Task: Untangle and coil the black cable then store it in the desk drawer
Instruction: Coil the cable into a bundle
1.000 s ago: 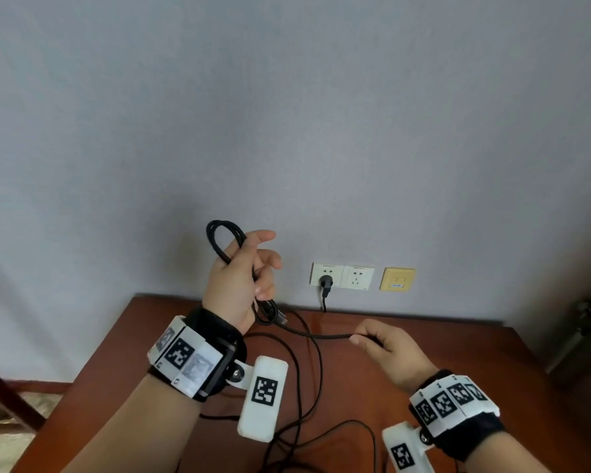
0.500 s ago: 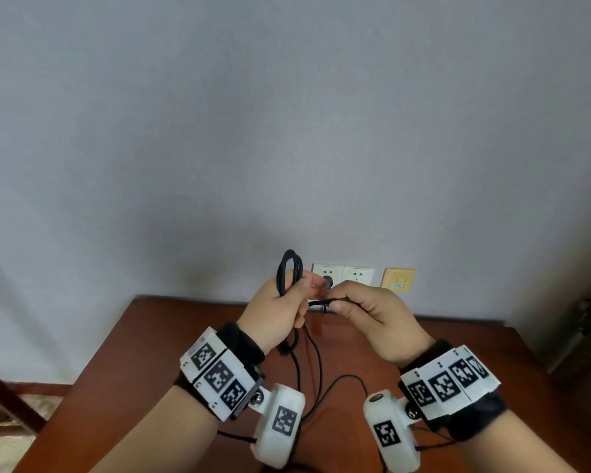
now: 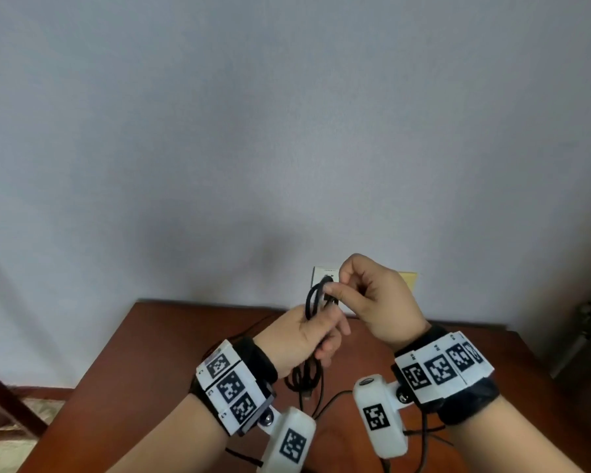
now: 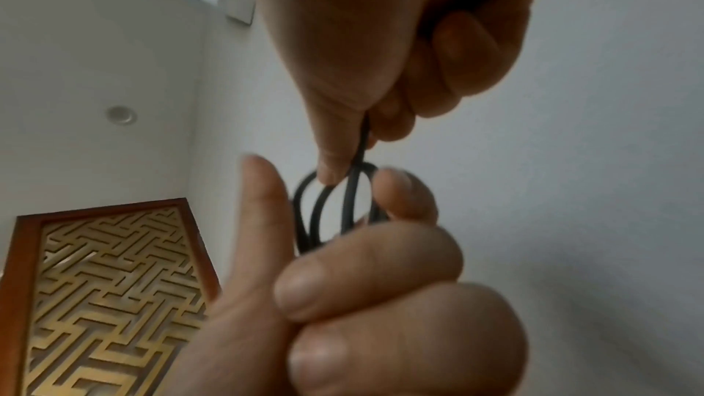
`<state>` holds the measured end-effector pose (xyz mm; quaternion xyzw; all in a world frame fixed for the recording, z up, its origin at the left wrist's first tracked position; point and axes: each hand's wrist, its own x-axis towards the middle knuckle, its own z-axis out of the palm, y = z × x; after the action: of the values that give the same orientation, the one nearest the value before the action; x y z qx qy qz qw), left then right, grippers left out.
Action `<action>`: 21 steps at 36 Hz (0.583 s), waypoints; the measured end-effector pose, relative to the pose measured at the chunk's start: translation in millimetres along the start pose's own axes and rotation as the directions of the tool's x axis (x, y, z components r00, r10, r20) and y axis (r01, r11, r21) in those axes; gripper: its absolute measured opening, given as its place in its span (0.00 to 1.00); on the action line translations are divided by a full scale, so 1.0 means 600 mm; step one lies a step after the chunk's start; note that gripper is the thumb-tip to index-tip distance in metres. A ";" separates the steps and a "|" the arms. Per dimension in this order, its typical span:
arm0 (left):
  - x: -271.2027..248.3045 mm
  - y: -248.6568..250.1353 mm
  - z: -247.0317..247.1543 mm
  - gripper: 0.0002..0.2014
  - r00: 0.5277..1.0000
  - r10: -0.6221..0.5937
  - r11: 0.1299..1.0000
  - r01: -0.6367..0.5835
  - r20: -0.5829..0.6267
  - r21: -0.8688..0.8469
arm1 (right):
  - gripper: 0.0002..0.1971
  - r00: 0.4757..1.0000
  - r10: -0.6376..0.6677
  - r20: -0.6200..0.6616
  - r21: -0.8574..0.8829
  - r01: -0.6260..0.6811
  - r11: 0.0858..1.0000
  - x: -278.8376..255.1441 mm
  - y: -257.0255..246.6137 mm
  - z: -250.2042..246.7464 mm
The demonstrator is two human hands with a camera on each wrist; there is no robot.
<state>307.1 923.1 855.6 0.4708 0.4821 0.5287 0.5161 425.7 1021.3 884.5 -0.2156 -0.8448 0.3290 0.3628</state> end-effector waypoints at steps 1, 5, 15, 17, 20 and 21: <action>-0.001 0.001 0.004 0.13 1.000 -0.021 0.999 0.021 0.013 -0.031 | 0.12 1.000 -0.003 -0.001 0.013 0.003 1.000 0.001 -0.002 0.002; 0.007 0.005 0.006 0.14 0.987 -0.081 0.969 0.046 -0.136 -0.241 | 0.07 1.000 0.024 0.011 0.141 -0.026 0.990 0.000 -0.014 0.009; 0.010 0.029 -0.052 0.19 0.962 -0.064 0.746 -0.131 -0.266 -0.653 | 0.08 0.985 0.171 -0.003 0.135 -0.169 0.976 -0.062 0.035 0.020; 0.006 0.030 -0.044 0.17 0.977 -0.058 0.757 -0.091 -0.205 -0.648 | 0.09 0.990 0.140 0.000 0.085 -0.140 0.987 -0.065 0.036 0.032; 0.005 0.028 -0.027 0.18 0.983 -0.068 0.798 -0.049 -0.170 -0.600 | 0.09 0.995 0.087 0.056 -0.008 -0.087 0.996 -0.060 0.026 0.046; 0.006 0.027 -0.023 0.19 0.983 -0.068 0.800 -0.047 -0.168 -0.599 | 0.10 0.995 0.080 0.052 -0.021 -0.079 0.997 -0.058 0.022 0.048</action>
<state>291.7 926.3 870.2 0.2306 0.3373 0.6918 0.5953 428.2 997.9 843.8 -0.2435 -0.8481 0.3406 0.3247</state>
